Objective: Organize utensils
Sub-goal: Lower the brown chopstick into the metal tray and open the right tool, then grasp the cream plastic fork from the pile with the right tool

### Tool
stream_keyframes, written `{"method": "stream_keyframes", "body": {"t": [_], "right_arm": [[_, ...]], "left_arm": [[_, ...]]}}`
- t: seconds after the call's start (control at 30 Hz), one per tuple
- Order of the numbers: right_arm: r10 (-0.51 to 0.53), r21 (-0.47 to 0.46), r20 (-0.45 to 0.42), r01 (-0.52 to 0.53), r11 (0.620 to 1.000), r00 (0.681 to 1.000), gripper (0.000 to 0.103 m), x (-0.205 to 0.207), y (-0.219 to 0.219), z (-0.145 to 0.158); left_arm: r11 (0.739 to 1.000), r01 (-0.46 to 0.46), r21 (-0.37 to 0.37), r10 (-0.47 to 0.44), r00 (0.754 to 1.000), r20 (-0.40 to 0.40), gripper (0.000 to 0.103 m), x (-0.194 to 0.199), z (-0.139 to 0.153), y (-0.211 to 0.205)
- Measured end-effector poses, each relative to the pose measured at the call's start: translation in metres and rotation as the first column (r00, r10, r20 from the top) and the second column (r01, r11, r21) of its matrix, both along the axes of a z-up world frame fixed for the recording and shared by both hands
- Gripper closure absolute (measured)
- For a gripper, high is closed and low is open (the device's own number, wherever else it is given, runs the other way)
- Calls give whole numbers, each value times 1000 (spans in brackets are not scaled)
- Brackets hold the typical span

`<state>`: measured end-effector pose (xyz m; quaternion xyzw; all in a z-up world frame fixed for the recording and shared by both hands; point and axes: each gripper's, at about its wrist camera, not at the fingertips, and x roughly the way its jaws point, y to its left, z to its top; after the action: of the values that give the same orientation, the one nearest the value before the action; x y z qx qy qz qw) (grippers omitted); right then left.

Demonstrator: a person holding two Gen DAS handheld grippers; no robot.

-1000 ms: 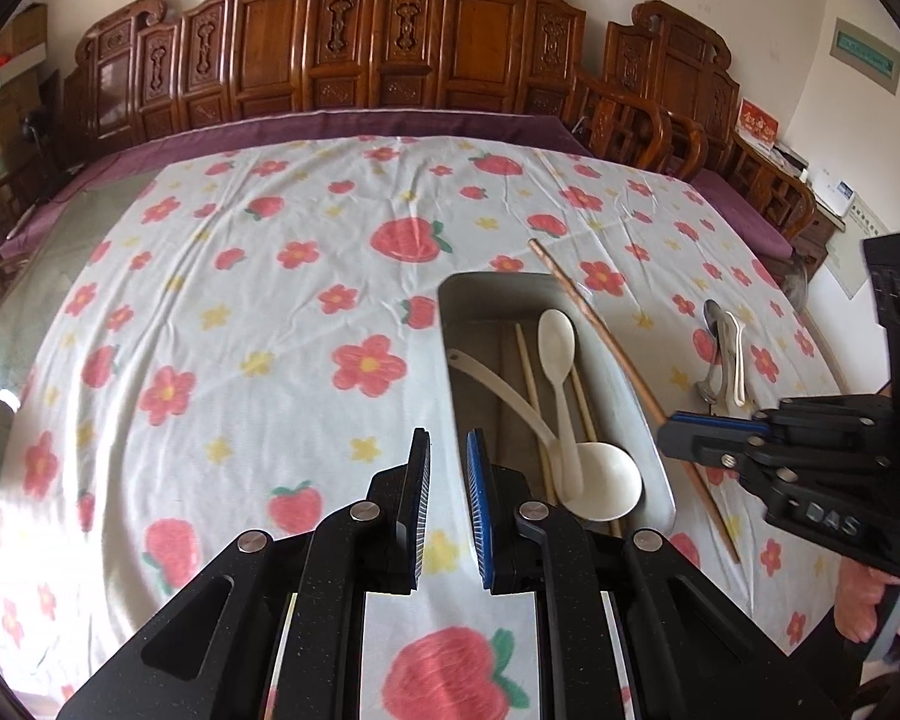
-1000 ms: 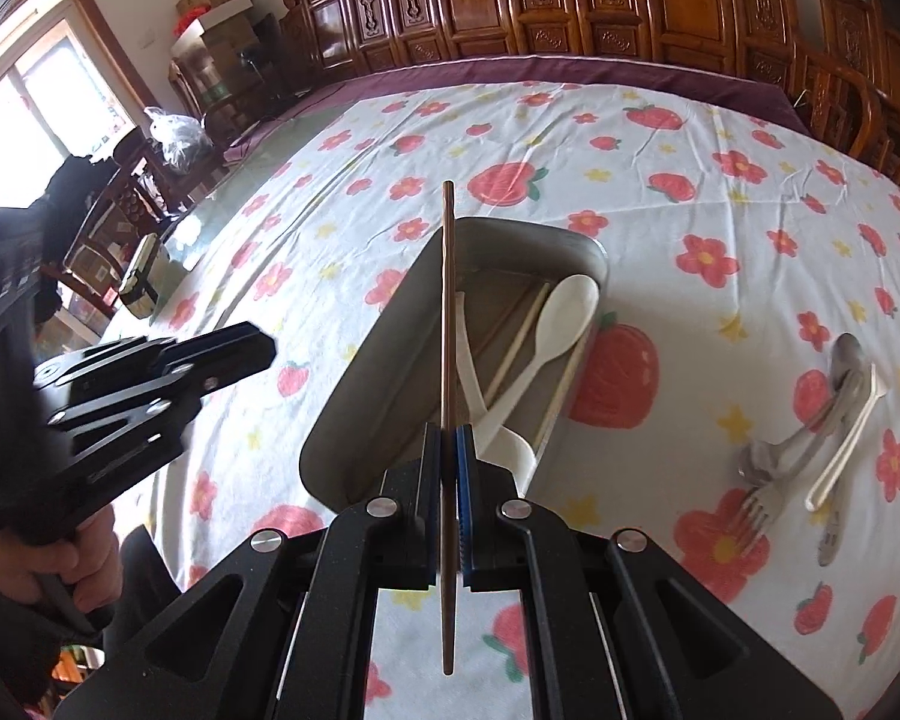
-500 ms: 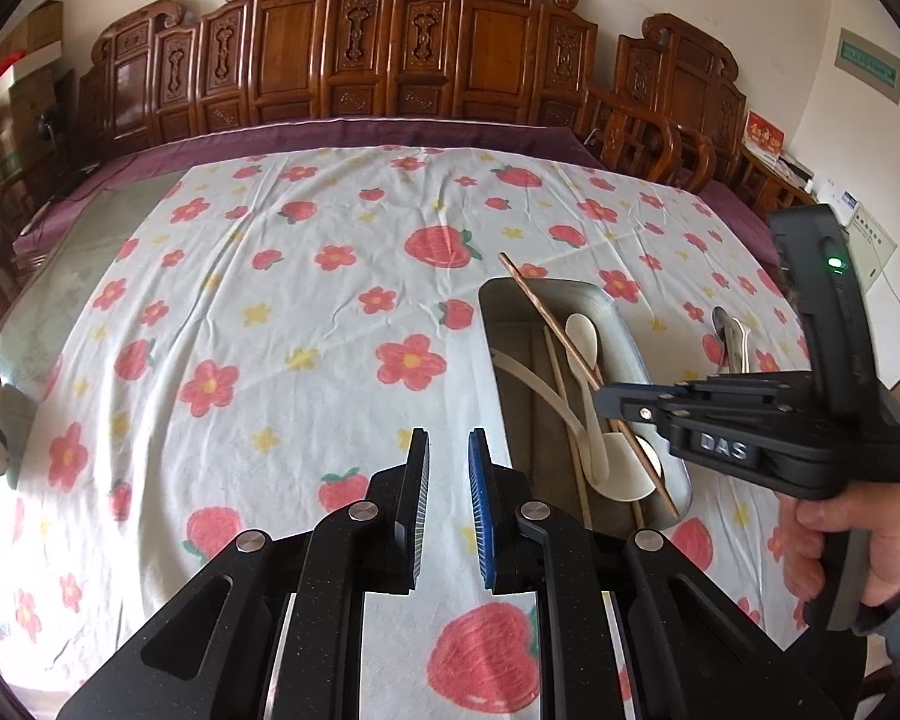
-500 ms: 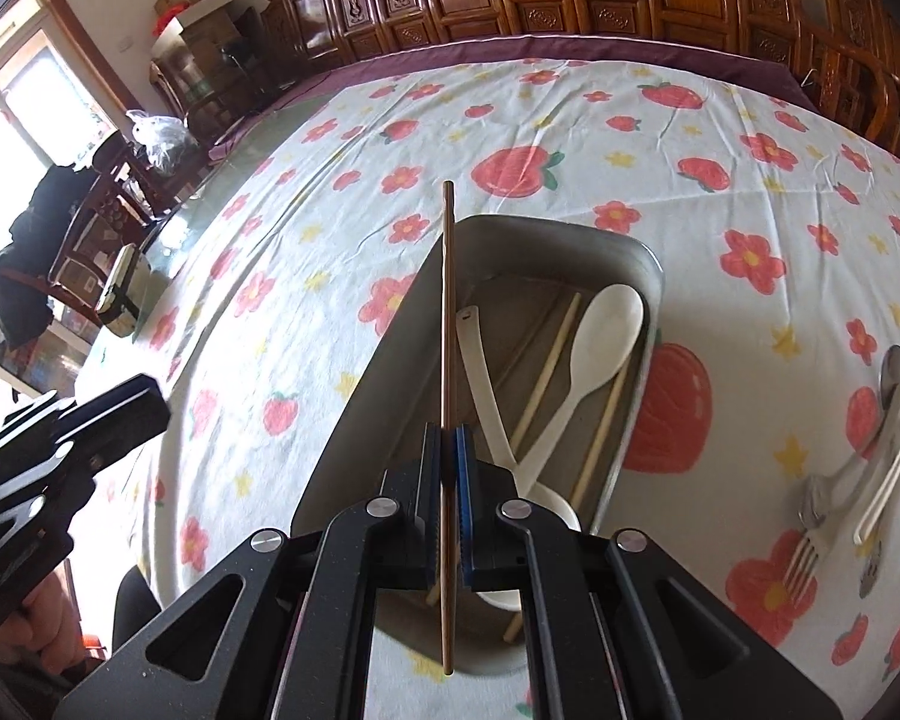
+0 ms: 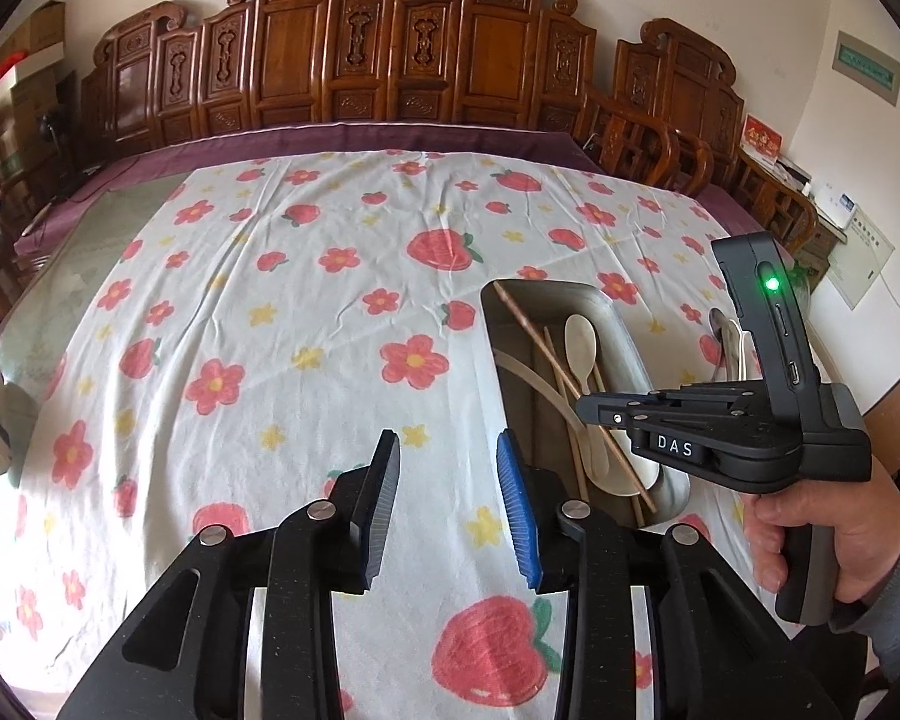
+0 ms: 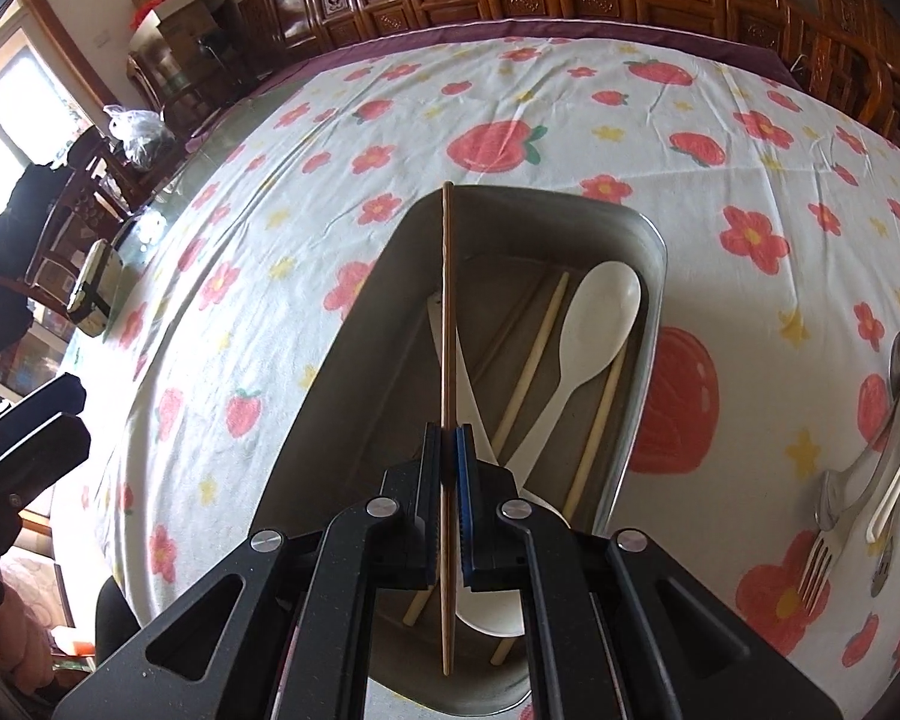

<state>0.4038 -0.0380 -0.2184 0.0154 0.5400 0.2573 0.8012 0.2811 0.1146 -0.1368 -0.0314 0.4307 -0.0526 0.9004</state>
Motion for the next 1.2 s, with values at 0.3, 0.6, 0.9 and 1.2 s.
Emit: {"method": "stream_keyframes", "body": {"t": [0.3, 0.6, 0.9, 1.2], "right_arm": [[27, 1, 67, -28, 1000, 997, 94, -14, -15, 19], [33, -16, 154, -31, 999, 988, 94, -49, -58, 46], [4, -8, 199, -3, 1000, 980, 74, -84, -103, 64], [-55, -50, 213, 67, 997, 975, 36, -114, -154, 53]], "left_arm": [[1000, 1, 1, -1, 1000, -4, 71, -1, -1, -3], [1000, 30, -1, -30, 999, 14, 57, -4, 6, -22], [999, 46, 9, -47, 998, 37, 18, -5, 11, -49], [996, 89, 22, -89, 996, 9, 8, -3, 3, -82]]}}
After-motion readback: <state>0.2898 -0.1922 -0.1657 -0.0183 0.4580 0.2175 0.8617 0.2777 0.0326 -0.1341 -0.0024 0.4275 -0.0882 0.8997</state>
